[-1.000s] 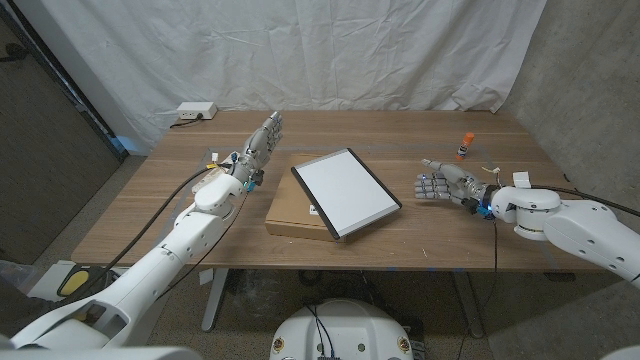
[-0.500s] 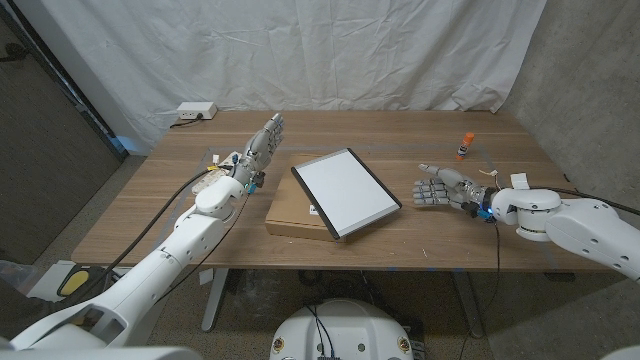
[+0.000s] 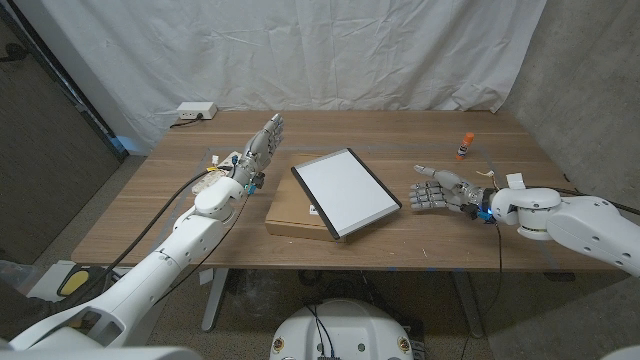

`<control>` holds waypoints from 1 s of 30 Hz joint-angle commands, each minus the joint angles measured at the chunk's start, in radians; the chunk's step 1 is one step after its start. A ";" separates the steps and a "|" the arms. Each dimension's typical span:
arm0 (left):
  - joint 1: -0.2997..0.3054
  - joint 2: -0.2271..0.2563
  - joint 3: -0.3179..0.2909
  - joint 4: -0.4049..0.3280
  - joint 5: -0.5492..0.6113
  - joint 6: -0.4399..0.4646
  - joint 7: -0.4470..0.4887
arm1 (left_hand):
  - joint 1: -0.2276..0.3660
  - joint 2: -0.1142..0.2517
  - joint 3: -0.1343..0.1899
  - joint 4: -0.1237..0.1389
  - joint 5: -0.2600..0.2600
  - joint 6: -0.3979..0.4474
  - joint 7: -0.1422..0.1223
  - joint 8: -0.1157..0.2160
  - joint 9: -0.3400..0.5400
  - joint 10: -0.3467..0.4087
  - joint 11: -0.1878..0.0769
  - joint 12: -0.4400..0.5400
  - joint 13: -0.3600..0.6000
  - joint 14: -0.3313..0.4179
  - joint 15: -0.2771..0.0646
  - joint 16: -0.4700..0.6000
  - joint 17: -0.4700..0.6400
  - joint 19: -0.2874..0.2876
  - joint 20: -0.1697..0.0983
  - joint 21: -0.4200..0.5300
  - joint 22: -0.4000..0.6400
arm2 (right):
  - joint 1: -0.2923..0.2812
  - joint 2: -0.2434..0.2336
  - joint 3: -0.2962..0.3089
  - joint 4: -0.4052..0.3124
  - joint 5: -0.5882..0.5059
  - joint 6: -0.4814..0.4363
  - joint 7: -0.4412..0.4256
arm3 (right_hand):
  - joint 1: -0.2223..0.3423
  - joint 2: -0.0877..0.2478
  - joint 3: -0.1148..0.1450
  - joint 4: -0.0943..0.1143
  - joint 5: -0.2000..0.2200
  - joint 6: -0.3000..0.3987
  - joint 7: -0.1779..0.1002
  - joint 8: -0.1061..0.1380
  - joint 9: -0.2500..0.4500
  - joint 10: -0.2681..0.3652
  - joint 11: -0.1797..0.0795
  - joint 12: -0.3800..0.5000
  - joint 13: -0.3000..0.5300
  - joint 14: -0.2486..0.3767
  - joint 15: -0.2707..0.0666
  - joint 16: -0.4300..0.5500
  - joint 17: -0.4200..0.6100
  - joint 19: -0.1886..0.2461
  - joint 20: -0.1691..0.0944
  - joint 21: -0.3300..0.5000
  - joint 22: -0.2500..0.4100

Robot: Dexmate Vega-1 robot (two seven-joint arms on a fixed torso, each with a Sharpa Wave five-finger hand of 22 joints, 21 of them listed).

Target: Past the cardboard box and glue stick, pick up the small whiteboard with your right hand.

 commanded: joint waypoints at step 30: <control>-0.008 -0.016 -0.006 0.031 -0.014 -0.029 -0.018 | 0.005 0.000 -0.011 0.003 0.004 -0.006 -0.001 0.004 0.005 -0.006 -0.002 0.003 0.002 -0.003 0.010 0.008 0.002 -0.008 -0.023 0.008 0.004 | 0.125 -0.006 -0.096 0.056 0.025 -0.047 0.157 | 0.049 -0.071 -0.024 -0.021 0.033 -0.039 0.056 -0.010 0.004 -0.029 0.014 -0.017 0.004 -0.020 0.007 -0.017 0.004 -0.005 0.015 -0.025 0.004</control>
